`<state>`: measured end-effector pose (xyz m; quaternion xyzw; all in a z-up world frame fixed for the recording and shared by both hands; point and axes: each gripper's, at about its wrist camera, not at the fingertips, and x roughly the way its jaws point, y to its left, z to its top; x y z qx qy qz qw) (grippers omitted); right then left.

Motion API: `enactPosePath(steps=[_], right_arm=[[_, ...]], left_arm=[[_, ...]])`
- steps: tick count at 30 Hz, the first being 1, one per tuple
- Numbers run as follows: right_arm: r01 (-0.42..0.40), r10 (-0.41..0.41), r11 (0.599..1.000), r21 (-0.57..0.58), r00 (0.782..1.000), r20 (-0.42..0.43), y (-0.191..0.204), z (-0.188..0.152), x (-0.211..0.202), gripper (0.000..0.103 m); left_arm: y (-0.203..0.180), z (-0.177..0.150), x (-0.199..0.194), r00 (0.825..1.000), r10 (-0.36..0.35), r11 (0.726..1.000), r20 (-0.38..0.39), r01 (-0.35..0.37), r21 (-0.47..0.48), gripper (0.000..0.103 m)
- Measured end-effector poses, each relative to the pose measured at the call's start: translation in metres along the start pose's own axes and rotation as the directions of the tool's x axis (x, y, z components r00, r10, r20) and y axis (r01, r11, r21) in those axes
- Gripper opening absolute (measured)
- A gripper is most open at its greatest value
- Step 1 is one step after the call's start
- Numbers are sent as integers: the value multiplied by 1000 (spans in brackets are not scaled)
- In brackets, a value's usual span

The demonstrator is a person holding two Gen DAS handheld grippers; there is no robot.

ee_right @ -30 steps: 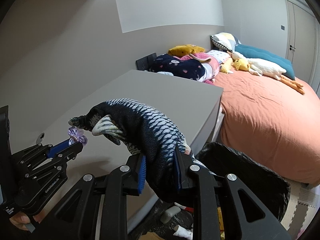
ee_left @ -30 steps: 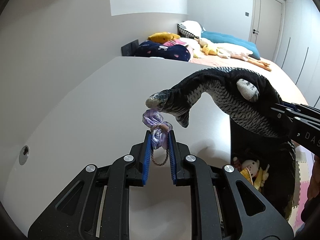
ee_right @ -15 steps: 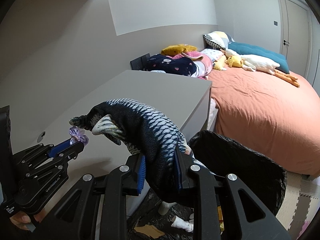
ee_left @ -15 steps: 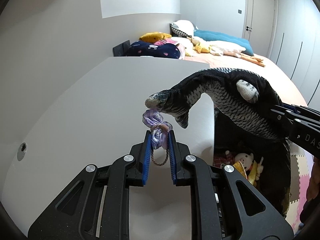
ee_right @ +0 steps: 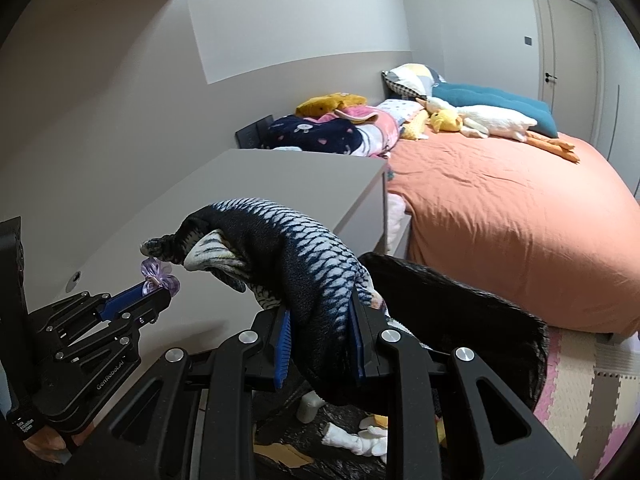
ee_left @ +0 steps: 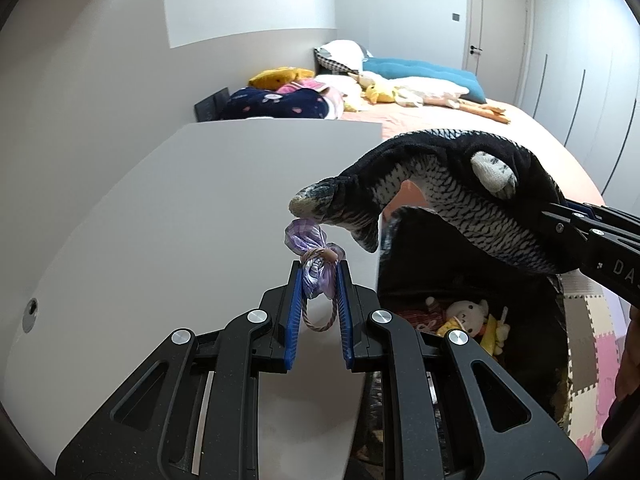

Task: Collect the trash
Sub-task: 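Carry the fish plush and purple trinket over the black bin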

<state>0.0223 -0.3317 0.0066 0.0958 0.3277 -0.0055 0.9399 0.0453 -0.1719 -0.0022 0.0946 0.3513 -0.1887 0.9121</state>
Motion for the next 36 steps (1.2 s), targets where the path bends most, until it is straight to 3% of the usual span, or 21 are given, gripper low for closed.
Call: enactPosePath(steps=[23,36], right_arm=[[104,-107,987,123,994,14,-72,-11,-26,26],[189,-196,962,198,981,13,-98,-20,-36,26]], left_arm=[[-67,14,17,992,-124,987,-15,125,105,16],[-94,21,27,982,-184,970,-31,187,154,16]])
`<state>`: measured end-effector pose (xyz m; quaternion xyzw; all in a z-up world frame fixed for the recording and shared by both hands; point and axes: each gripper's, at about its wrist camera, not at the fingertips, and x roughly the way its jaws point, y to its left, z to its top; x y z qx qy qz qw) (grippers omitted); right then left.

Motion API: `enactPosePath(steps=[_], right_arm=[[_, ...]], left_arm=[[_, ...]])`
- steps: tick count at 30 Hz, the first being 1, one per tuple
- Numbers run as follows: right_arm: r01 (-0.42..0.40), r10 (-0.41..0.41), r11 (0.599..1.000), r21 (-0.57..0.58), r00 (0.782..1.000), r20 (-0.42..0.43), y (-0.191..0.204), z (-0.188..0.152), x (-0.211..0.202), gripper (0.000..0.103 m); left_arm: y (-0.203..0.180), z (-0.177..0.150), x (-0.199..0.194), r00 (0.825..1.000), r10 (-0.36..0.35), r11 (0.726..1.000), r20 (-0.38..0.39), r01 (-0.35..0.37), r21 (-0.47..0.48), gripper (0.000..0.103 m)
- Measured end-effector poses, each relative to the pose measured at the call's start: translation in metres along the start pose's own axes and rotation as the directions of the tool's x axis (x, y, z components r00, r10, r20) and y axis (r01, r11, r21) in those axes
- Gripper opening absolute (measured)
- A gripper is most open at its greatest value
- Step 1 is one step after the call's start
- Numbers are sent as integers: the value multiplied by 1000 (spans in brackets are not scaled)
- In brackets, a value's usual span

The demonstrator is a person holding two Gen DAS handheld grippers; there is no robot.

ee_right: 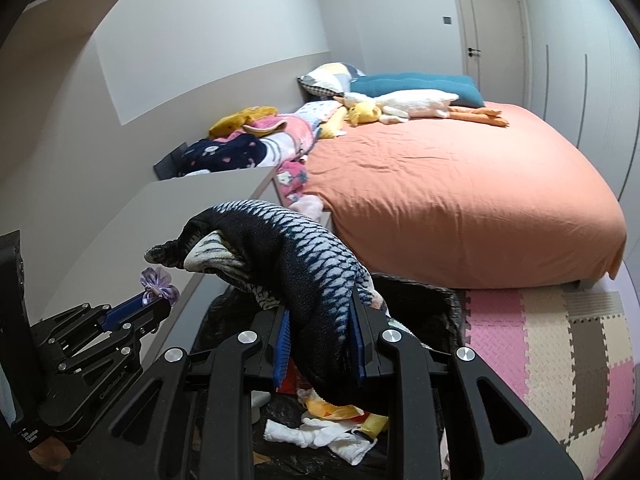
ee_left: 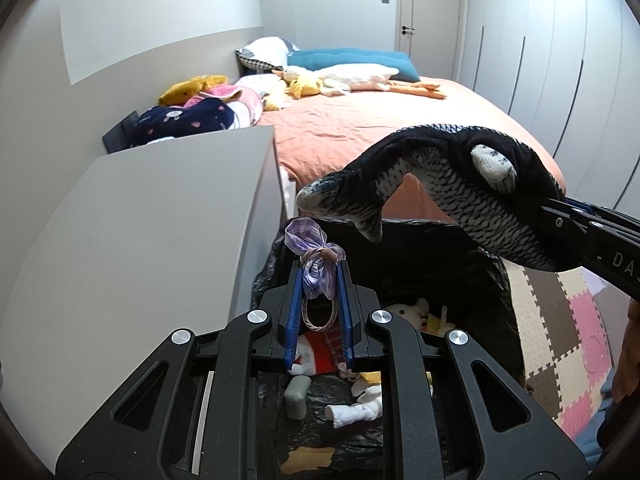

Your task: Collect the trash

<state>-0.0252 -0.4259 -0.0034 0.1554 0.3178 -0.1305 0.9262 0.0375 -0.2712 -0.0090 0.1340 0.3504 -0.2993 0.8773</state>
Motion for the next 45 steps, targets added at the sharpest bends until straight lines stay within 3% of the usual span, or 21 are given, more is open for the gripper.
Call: enactPosePath(steps=[10,22,24,26,27,28,29,30,32,38,45], right_arm=[[81,-81,995,66,997,-5,-27,-2,-1,27],[94,-94,993,75,996,-13,-31,-2,4,27],[106,-105,992,73,994,-12,-30,-4,3,31],[112,-112,991,73,994,-9,-30,-5,3,41],[114,-114,991,73,993,-9,-29,-5,3,50],[121,-120,990,73,993,-6,-30,-5,2,64],[123,-124,989,77,992,6,-30,-4,0,71],[129,-131,988,80,991,19,-30,-4,-2,78],[139,-142,987,79,989,35,-29,-4,-5,79],[133,-136,988,73,990,43,-27,-3,-9,80],[126,-129,990,66,991,43,-24,-1,-8,80]], left_arm=[[-11,9,14,999,-29,999,-18,30,35,16],[-15,9,16,999,-34,998,-25,36,46,16],[-15,9,18,999,-31,998,-31,33,47,17],[-16,9,19,999,-27,998,-43,29,48,21],[-16,8,20,998,-32,998,-52,35,51,29],[-16,8,21,998,-33,998,-60,36,51,60],[-15,7,20,998,-21,999,-57,24,45,98],[-14,7,17,1000,11,999,-28,-10,34,97],[-11,7,14,999,40,999,-7,-40,31,97],[0,7,15,999,29,999,-27,-30,-20,97],[0,6,14,999,32,999,-24,-32,-15,97]])
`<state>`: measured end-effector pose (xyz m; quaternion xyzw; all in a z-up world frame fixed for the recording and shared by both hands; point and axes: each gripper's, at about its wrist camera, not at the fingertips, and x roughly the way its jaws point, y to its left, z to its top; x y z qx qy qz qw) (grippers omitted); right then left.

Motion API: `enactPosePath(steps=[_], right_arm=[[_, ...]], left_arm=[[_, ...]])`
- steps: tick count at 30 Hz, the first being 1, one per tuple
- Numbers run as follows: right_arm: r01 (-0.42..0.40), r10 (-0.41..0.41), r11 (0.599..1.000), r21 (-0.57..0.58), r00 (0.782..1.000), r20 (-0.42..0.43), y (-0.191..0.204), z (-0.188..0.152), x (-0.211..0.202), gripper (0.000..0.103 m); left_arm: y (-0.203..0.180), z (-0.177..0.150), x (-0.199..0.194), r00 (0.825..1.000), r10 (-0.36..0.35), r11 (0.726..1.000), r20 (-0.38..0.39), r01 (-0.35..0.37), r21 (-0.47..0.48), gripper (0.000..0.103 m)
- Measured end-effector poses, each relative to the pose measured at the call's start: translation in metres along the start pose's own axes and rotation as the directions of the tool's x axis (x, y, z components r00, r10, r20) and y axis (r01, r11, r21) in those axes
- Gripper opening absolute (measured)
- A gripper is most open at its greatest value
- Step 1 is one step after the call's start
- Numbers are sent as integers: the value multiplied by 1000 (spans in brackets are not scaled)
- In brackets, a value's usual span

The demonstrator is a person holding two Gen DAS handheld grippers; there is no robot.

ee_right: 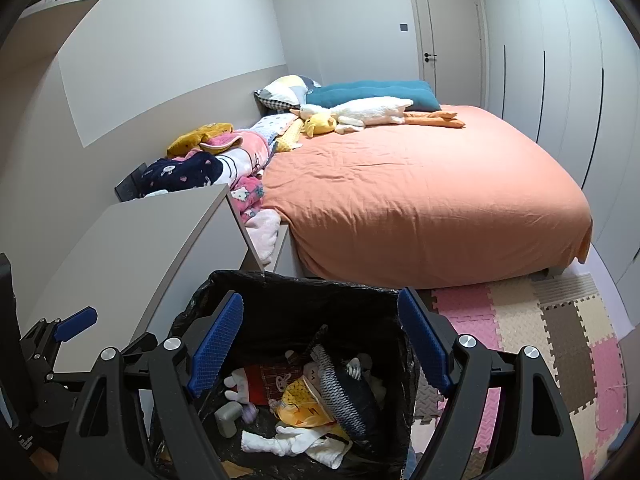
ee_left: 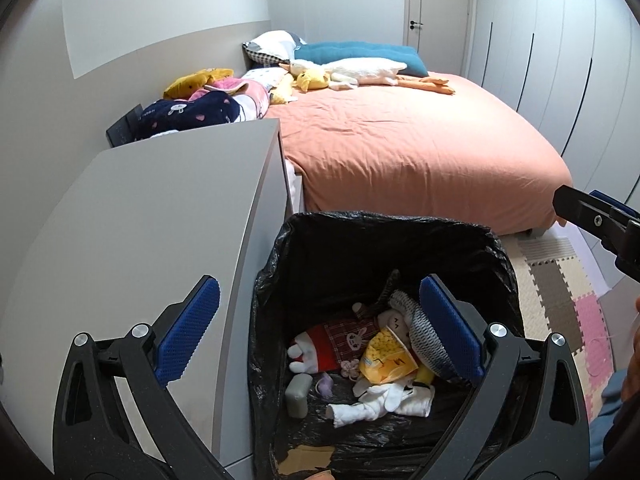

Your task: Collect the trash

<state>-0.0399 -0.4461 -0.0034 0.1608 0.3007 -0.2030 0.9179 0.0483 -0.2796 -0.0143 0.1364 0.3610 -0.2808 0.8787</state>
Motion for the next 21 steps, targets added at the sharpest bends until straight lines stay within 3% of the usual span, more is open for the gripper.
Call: enactPosePath(steps=[21], right_arm=[[-7,7,1000,-5,1000,-1,3,0,-3,80]], left_arm=[[2,0,-2,1000,1,1000,2,-1,-4,97]])
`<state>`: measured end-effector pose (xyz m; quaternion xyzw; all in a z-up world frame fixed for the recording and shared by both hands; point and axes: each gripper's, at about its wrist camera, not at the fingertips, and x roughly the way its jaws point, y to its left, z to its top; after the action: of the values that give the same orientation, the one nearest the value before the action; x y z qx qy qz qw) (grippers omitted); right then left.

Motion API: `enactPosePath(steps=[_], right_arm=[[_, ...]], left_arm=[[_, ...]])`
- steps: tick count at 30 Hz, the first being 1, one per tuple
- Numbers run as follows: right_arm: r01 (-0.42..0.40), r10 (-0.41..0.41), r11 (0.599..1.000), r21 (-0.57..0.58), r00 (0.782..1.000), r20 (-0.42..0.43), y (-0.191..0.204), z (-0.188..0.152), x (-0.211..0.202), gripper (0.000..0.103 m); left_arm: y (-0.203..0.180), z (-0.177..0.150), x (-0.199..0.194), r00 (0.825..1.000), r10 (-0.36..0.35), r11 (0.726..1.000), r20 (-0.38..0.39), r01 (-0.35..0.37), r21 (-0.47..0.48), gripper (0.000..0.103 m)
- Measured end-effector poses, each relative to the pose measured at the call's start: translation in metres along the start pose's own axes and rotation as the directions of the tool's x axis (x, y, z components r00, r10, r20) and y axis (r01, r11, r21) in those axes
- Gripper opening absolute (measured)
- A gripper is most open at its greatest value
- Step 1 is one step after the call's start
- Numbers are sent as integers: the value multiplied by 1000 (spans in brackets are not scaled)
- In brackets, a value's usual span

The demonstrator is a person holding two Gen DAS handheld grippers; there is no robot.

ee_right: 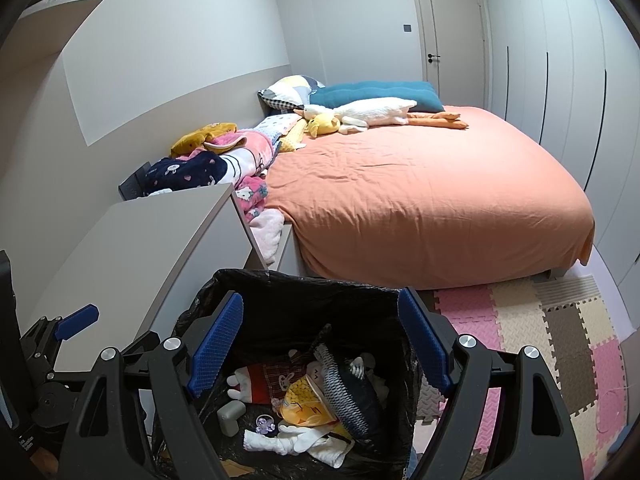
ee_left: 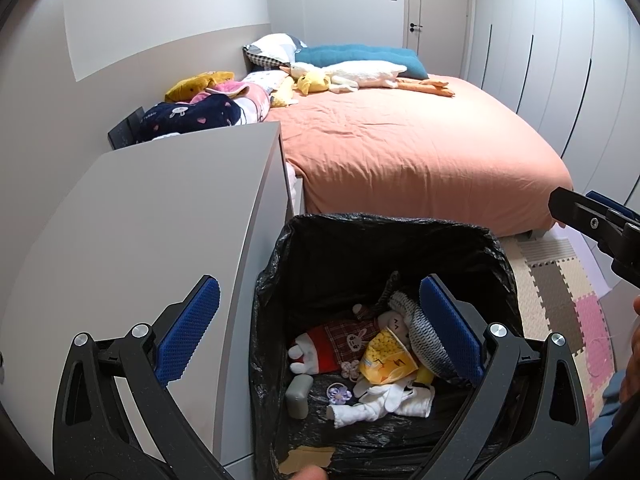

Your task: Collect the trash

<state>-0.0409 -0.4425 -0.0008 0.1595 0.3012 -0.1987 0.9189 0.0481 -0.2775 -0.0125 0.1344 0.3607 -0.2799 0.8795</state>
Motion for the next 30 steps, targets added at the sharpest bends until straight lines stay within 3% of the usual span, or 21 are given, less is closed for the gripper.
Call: enactPosePath(steps=[30], right_arm=[[-1,1,1000,-3,1000,-5,4,0,0,80]], left_arm=[[-1,0,0,1000,4,1000,-2,-4,8,97]])
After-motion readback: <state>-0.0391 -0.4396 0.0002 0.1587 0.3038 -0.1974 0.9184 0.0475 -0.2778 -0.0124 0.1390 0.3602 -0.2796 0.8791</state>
